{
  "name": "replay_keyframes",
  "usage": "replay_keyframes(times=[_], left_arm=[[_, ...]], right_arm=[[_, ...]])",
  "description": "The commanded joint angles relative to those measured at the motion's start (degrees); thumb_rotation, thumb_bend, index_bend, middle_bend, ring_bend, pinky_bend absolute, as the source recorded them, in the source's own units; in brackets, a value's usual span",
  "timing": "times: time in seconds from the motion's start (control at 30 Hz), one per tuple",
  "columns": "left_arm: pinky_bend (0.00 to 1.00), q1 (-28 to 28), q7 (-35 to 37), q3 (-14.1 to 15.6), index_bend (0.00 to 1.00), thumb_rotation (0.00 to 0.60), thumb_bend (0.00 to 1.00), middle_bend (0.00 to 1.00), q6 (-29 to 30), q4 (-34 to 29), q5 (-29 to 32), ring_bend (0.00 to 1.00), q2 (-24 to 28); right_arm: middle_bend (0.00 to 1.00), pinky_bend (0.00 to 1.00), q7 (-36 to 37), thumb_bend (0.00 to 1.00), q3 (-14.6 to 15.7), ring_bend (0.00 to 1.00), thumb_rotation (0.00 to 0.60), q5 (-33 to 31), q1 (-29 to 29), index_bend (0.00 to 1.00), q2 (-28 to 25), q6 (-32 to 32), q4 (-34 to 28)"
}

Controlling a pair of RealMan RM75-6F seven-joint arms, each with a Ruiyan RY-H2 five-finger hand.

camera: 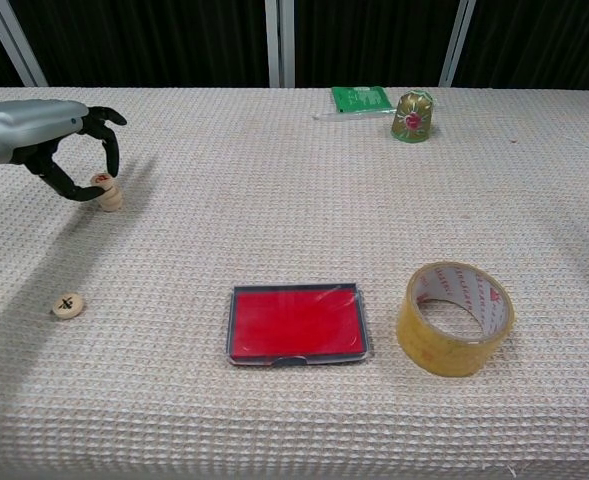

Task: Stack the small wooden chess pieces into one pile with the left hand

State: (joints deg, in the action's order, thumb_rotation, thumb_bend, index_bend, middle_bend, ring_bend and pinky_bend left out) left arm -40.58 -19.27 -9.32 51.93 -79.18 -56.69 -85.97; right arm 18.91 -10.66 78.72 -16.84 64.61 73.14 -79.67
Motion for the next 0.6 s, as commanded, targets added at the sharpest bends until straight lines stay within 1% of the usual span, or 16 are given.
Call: replay_keyframes(times=[0.03,0.3,0.43,0.6], left_arm=[[0.12,-0.11,-0.25,0.06,0.50,0.600,0.37,0.03,0.03,0.00,0.19,0.02,-0.09],[0.13,-0.35,-0.93,0.40,0.49,0.600,0.35,0.03,-0.13,0.23,0.88,0.02,-0.45],[0.13,-0.35,-1.26,0.45,0.45,0.600,0.33,0.03,0.24,0.33,1.03,0.02,-0.56],[0.13,-0.25,-1.21,0.61,0.42,0.600,0.33,0.03,0.54,0.28,0.90,0.02,-0.62]], right_arm=[[0.08,0.00,0.06,0.26,-0.01,0.00,0.600,0.00,0.06,0.00,-0.04,0.06,0.02],[0.08,0.00,0.44,0.26,0.01,0.00,0.600,-0.12,0.23,0.00,-0.09,0.03,0.24],[0.08,0.00,0.49,0.26,0.01,0.00,0.600,-0.03,0.21,0.00,-0.08,0.03,0.25],[0.08,0.00,0.47,0.26,0.00,0.00,0.600,-0.06,0.20,0.00,-0.02,-0.03,0.27]])
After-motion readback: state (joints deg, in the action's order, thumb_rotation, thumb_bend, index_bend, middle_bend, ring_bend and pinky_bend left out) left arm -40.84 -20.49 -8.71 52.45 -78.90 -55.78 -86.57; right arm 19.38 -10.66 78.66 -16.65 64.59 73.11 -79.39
